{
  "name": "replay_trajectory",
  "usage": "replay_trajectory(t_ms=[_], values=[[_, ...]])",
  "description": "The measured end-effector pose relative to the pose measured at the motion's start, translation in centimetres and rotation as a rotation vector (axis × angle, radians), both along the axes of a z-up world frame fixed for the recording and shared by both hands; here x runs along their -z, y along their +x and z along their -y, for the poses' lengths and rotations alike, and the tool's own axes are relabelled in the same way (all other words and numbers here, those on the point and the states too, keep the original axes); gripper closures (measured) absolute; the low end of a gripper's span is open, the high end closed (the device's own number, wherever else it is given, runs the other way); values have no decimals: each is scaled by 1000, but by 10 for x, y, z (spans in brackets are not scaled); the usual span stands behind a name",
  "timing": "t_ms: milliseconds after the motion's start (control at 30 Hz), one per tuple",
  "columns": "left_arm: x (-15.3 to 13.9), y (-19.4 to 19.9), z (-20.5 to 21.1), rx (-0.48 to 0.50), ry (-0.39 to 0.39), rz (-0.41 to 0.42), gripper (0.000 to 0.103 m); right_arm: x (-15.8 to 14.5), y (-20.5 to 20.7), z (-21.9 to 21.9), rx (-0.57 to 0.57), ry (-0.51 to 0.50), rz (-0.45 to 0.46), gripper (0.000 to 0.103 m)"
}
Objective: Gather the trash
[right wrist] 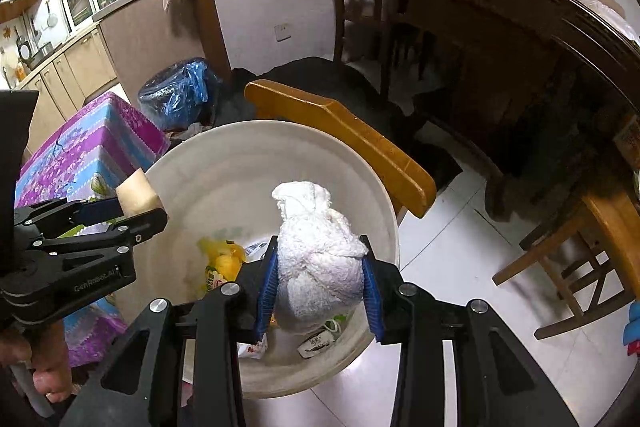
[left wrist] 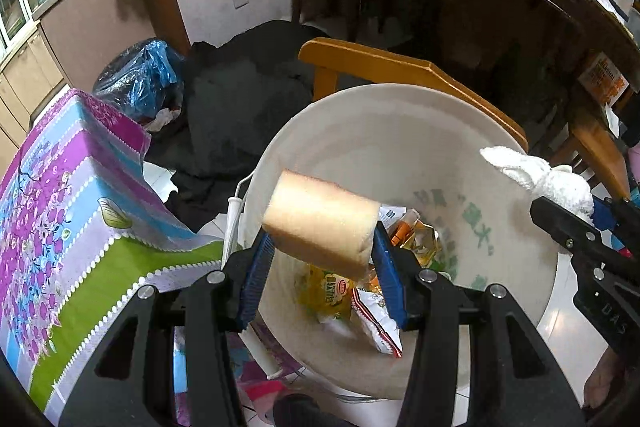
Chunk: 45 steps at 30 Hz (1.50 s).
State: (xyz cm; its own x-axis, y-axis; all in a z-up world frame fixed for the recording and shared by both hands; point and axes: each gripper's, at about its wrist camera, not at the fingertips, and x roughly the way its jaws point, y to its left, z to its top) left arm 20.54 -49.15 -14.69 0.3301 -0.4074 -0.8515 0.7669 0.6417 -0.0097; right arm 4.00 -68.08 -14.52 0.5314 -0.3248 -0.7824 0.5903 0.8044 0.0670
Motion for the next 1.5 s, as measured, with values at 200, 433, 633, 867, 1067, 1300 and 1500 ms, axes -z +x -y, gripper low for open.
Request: replay_trajectory(t_ms=[200,433,633,867,1067,1300,1500], values=[[-1,1,0,-3,-1,10,55,3,4,-4,-6,2,-3,65],[-1,3,-2,-16,-4,15,55,5,5,-6,-8,3,-2,65],[-4,2,-1,-7,-16,32,43,3,7,-8,-11,4,15,62],[-8,1,-3,-20,-39,55,16,-4,1,-9,0,-1,49,45],[-17,-2,-17,-27,-70,80,12,-25,-18,-25,11,-44,133,27],[-50,-17,-63,-59,-187,163,6,-59,-55,-71,26,-145,268,5],[-74,-38,-123,-123,-289,245,6,-77,-82,-130,6,-237,334,5]])
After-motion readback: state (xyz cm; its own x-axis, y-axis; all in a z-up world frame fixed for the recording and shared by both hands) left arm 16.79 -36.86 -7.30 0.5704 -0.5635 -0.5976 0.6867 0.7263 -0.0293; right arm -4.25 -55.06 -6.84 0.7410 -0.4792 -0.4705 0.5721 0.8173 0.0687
